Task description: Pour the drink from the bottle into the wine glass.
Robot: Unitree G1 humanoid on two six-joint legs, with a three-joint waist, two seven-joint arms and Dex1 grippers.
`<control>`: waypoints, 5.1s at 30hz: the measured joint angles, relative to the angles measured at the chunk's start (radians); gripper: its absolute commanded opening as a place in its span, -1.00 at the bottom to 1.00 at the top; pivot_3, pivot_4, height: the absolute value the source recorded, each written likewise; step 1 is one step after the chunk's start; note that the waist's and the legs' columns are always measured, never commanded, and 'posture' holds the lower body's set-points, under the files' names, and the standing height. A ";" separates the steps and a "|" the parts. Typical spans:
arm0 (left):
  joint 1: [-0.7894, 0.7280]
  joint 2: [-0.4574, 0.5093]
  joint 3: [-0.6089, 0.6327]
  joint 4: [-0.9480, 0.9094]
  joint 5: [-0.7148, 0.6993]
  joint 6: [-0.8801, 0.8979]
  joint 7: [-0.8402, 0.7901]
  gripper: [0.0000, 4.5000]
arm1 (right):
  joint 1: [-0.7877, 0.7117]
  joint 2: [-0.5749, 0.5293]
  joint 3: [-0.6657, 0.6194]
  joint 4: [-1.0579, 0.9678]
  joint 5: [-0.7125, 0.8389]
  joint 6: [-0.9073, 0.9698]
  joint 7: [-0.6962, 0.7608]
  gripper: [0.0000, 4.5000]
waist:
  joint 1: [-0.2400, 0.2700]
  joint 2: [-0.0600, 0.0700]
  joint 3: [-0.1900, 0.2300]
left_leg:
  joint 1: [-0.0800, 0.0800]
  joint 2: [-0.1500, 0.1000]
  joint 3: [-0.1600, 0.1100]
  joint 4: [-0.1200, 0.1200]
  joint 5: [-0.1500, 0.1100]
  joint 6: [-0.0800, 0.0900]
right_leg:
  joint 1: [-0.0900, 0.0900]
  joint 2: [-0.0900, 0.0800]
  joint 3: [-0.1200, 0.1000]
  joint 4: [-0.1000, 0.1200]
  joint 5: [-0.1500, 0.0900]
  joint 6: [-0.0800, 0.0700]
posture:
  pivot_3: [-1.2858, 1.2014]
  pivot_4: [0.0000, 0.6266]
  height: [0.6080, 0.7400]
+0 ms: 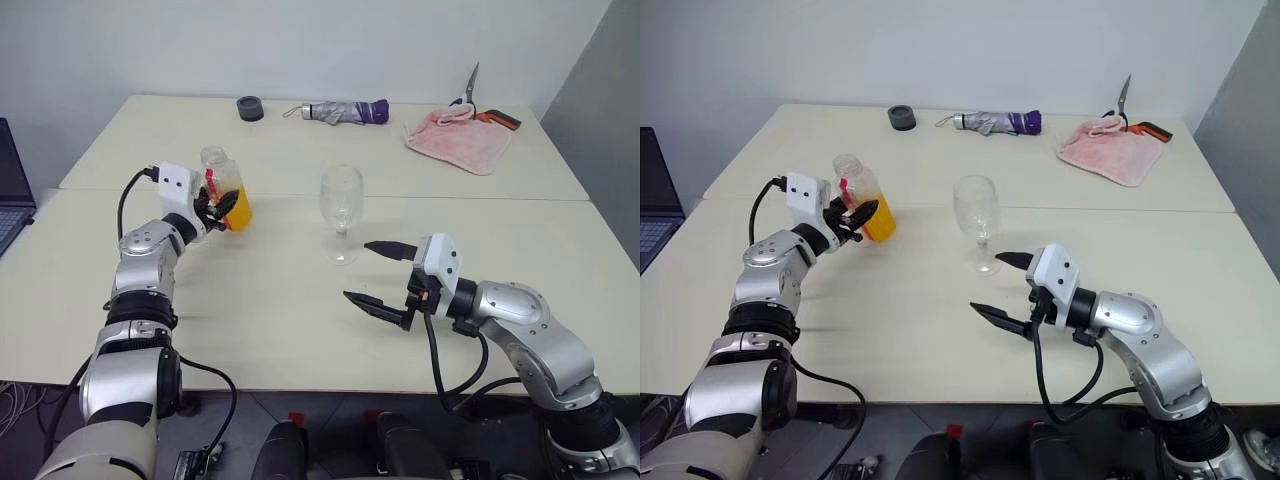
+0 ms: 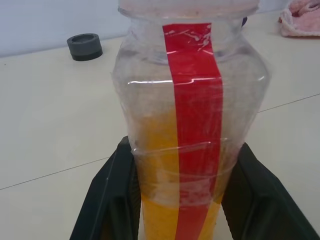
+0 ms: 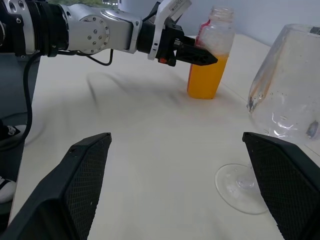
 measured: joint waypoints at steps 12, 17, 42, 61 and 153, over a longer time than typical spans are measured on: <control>0.067 -0.031 -0.057 -0.197 0.013 -0.012 -0.031 -0.25 | -0.005 0.026 -0.094 -0.059 0.056 0.021 -0.072 1.00 | 0.001 0.000 0.000 | -0.002 0.001 -0.001 0.000 0.000 0.000 | 0.000 -0.001 0.000 0.000 0.000 0.000 | 0.03 -0.52 1.00; 0.062 -0.036 -0.133 -0.369 0.061 -0.016 -0.040 -0.25 | -0.027 0.046 -0.133 -0.079 0.084 0.065 -0.146 1.00 | 0.000 0.000 0.000 | -0.001 0.001 0.000 0.000 0.000 0.000 | 0.000 0.000 0.001 0.000 0.000 0.000 | 0.03 -0.52 1.00; -0.188 -0.016 -0.352 -0.109 0.444 -0.538 0.075 -0.25 | -0.048 0.052 -0.130 -0.074 0.081 0.110 -0.210 1.00 | 0.001 0.000 0.000 | -0.002 -0.001 0.000 0.000 0.000 0.000 | -0.001 0.000 0.000 0.000 0.000 0.000 | 0.03 -0.52 1.00; -0.316 0.050 -0.434 0.058 0.648 -0.784 0.258 -0.25 | -0.019 0.001 -0.160 -0.086 0.119 0.111 -0.194 1.00 | 0.000 0.000 0.000 | -0.002 -0.001 0.000 0.000 0.000 0.000 | -0.001 0.000 0.000 0.000 0.000 0.000 | 0.03 -0.52 1.00; -0.323 0.033 -0.473 0.077 0.608 -0.765 0.374 -0.25 | 0.019 -0.004 -0.195 -0.110 0.199 0.111 -0.205 1.00 | 0.000 0.000 0.000 | -0.001 -0.001 0.001 0.001 0.000 0.000 | -0.001 -0.001 0.001 0.002 0.000 0.000 | 0.03 -0.52 1.00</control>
